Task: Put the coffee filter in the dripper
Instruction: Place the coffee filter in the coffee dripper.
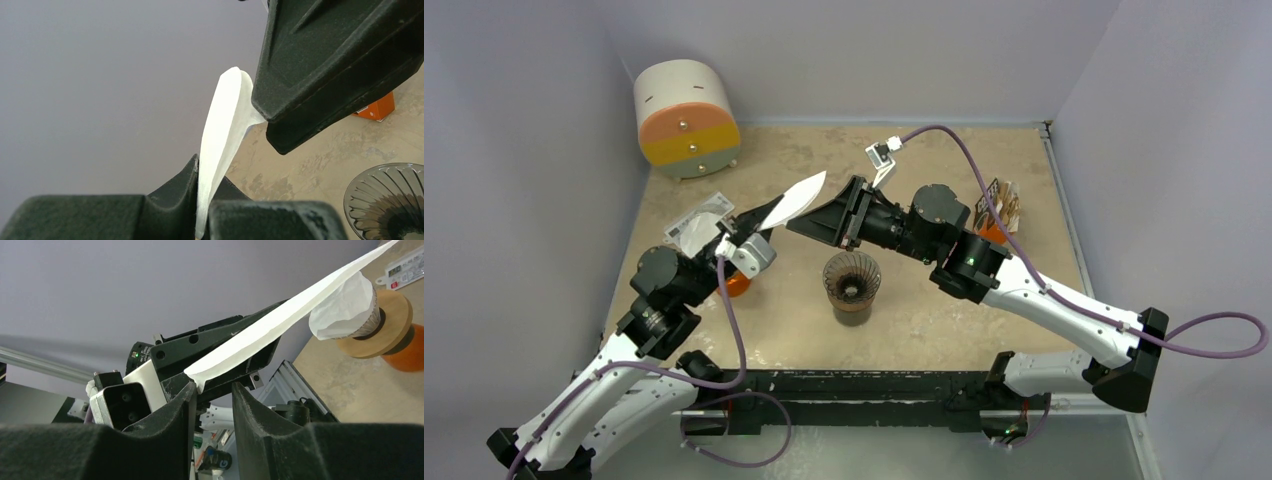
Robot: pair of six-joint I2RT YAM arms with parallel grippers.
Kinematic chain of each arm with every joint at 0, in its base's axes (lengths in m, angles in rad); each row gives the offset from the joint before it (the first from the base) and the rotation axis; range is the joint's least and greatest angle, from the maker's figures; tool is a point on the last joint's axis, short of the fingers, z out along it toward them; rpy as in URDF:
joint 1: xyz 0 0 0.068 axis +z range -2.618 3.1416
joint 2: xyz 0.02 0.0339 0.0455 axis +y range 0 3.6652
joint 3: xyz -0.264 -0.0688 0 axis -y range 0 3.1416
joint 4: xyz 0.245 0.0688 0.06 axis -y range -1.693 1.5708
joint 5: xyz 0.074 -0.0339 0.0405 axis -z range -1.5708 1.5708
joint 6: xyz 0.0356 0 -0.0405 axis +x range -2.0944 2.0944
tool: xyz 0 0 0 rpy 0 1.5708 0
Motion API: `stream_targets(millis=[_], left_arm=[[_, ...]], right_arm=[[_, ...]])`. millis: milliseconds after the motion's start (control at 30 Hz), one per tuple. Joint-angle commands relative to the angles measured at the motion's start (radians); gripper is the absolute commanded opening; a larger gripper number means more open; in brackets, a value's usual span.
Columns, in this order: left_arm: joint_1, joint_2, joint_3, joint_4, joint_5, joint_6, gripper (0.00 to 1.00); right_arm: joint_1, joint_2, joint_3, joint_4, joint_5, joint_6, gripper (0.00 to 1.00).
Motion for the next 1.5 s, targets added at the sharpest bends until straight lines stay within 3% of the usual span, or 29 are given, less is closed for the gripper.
stream_targets(millis=[0,600,1467], left_arm=[[-0.004,0.003,0.045,0.020,0.004,-0.034,0.00],[-0.003,-0.010,0.031,-0.013,0.147,0.051,0.00],[-0.004,-0.017,0.020,-0.069,0.134,0.140,0.00]], right_arm=[[0.007,-0.023,0.002,0.049,0.021,-0.021,0.35],[0.008,-0.013,0.034,0.043,0.036,-0.018,0.36],[0.010,0.030,0.063,0.031,0.019,-0.008,0.35]])
